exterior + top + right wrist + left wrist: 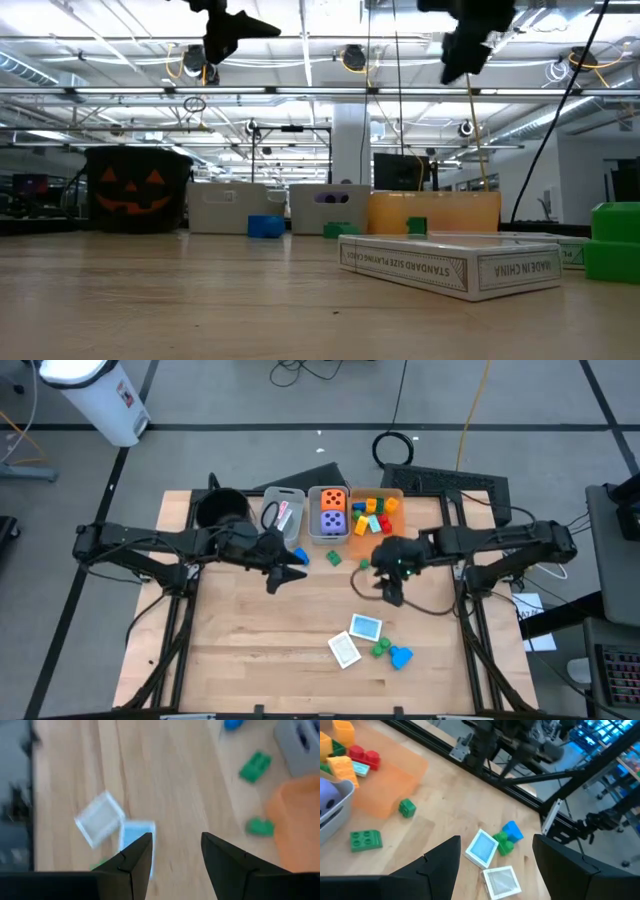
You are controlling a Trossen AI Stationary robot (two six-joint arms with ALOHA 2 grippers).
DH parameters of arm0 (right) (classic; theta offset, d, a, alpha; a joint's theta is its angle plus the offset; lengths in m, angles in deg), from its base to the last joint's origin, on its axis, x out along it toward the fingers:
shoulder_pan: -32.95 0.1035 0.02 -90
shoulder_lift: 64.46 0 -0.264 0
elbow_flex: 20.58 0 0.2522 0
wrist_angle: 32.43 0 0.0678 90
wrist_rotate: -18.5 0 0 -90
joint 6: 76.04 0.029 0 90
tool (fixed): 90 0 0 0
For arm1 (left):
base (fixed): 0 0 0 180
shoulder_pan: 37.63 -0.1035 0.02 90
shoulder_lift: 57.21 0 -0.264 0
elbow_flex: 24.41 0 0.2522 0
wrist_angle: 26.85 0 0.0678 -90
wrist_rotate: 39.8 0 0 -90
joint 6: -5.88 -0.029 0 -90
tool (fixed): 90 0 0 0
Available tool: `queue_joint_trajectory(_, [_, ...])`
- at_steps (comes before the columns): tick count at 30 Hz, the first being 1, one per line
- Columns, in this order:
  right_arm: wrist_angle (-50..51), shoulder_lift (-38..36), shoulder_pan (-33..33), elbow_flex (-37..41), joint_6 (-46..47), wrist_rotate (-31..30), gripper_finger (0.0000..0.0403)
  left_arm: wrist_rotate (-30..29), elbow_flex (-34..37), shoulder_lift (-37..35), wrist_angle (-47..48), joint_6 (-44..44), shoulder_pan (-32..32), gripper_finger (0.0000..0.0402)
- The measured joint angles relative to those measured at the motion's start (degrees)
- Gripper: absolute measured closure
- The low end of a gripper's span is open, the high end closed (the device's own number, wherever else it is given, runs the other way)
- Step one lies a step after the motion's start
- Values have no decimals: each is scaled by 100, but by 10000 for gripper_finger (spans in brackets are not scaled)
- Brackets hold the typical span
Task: Pick & Place Toys
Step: Put the bottom blue game piece into the orange bin
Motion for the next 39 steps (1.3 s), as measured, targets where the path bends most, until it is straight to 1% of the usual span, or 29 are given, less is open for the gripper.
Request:
queue_joint_trajectory(2, [274, 7, 176, 5, -77, -36, 243, -107, 0, 0, 0, 76, 32, 147])
queue_joint_trajectory(5, [393, -4, 447, 95, -41, -6, 243, -138, 0, 0, -1, 104, 39, 147])
queue_joint_trajectory(8, [342, 2, 867, 270, 0, -7, 243, -139, 0, 0, -2, 106, 39, 147])
queue_joint_trajectory(10, [274, 27, 1189, 441, -137, -4, 243, -141, 0, 0, -4, 126, 39, 147])
queue_joint_trajectory(13, [55, 68, 1612, 760, -182, -6, 243, -141, 0, 0, -4, 128, 39, 147])
queue_joint_trajectory(19, [-520, 61, 2316, 1240, 284, 15, 243, -141, 0, 0, 2, 152, 39, 147])
queue_joint_trajectory(22, [-926, 135, 2703, 1298, 527, 64, 243, -141, 0, 0, 7, 162, 39, 147])
queue_joint_trajectory(26, [-1312, 408, 3242, 1309, 688, 329, 243, -141, 0, 0, 24, 146, 39, 147])
queue_joint_trajectory(29, [-1265, 716, 3601, 1303, 748, 321, 243, -141, 0, 0, 33, 146, 39, 147])
queue_joint_trajectory(33, [-1095, 1094, 3790, 1311, 915, 300, 243, -141, 0, 0, 35, 145, 39, 147])
queue_joint_trajectory(39, [-1020, 1338, 3687, 1310, 833, 282, 243, -141, 0, 0, 35, 141, 39, 147])
